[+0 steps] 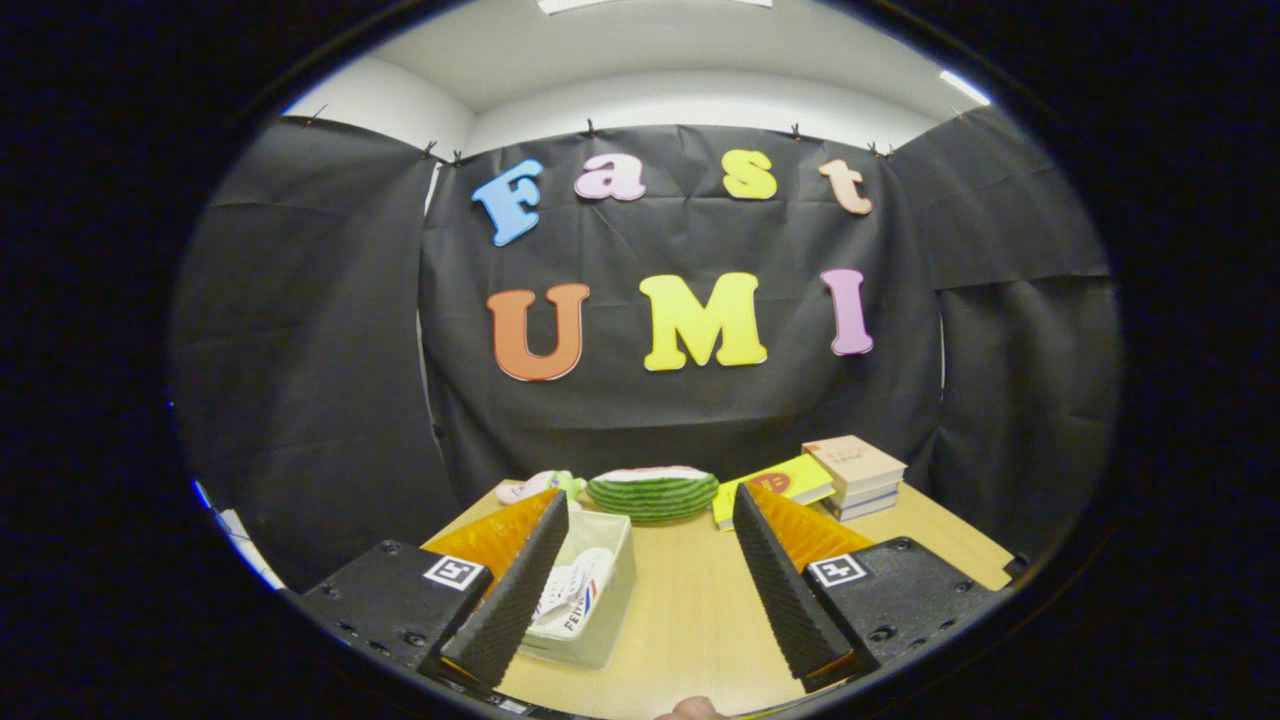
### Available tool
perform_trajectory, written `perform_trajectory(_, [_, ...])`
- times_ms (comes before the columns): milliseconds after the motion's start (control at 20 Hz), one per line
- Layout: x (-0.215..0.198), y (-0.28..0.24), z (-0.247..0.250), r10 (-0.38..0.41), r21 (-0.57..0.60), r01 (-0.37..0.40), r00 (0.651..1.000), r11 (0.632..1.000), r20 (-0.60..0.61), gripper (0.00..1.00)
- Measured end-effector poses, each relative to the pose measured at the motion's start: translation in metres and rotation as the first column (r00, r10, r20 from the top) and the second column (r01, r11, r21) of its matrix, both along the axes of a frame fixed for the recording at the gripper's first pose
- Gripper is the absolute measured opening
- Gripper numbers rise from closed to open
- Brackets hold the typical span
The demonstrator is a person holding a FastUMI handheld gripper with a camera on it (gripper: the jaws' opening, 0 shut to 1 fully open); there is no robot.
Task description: Open the storage box then place both shoes into the box .Put the left shoe in first, then the right shoe, with the right side of both shoes facing outward in a uniform manner.
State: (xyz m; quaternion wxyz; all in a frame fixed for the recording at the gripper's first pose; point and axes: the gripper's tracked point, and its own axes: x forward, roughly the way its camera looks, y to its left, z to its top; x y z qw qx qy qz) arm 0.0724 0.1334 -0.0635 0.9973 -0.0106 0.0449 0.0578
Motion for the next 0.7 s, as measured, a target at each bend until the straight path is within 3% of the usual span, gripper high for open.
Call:
perform_trajectory(250, [-0.033,-0.021,0.047,0.001,0.019,-0.003,0.995,1.0,0.096,1.0])
perform_trajectory(700, [-0.057,-0.045,0.076,-0.021,-0.006,0.023,0.986,1.0,0.167,1.0])
